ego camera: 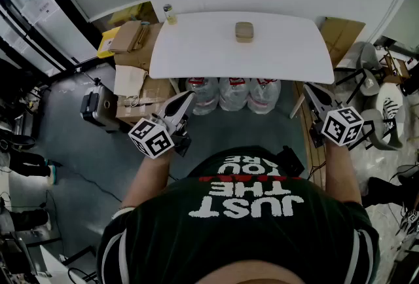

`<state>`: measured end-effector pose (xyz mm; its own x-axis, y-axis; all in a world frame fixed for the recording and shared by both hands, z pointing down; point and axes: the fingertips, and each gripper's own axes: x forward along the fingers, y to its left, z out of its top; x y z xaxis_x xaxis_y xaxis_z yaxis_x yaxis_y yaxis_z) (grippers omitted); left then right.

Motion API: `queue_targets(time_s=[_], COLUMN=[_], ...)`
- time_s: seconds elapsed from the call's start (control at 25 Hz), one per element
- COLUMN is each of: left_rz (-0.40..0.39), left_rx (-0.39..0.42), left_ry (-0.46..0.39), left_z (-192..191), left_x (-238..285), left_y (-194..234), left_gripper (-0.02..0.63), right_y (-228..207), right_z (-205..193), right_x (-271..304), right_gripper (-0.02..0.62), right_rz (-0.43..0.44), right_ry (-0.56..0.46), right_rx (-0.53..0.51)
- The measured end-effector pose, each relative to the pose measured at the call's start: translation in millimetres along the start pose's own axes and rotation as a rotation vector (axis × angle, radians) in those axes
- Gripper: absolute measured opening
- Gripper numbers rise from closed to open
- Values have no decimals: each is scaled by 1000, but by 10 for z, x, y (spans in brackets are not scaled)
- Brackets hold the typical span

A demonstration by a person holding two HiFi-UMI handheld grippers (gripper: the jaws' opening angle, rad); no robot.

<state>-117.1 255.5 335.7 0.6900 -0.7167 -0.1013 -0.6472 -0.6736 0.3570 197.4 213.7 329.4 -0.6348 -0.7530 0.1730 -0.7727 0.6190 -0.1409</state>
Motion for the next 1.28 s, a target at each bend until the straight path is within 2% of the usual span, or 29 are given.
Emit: queue_targets(time_s=[0.48, 0.76, 1.12, 1.28], left_rz=[-7, -6, 4, 15], left_rx=[14, 30, 34, 28], left_ry=[4, 5, -19, -19], left_z=[14, 29, -185, -332], left_x=[115, 226, 674, 836], left_y=[-37, -150, -586, -653], left_gripper=[6, 6, 6, 6], right_y=[-99, -212, -763, -981], right_z=[23, 113, 80, 34], right_x=[-6, -127, -576, -590], right_gripper=[-3, -3, -3, -3], right_rz=[4, 23, 37, 56], right_ry=[-2, -39, -35, -24], right_rx=[-3, 47, 28, 23])
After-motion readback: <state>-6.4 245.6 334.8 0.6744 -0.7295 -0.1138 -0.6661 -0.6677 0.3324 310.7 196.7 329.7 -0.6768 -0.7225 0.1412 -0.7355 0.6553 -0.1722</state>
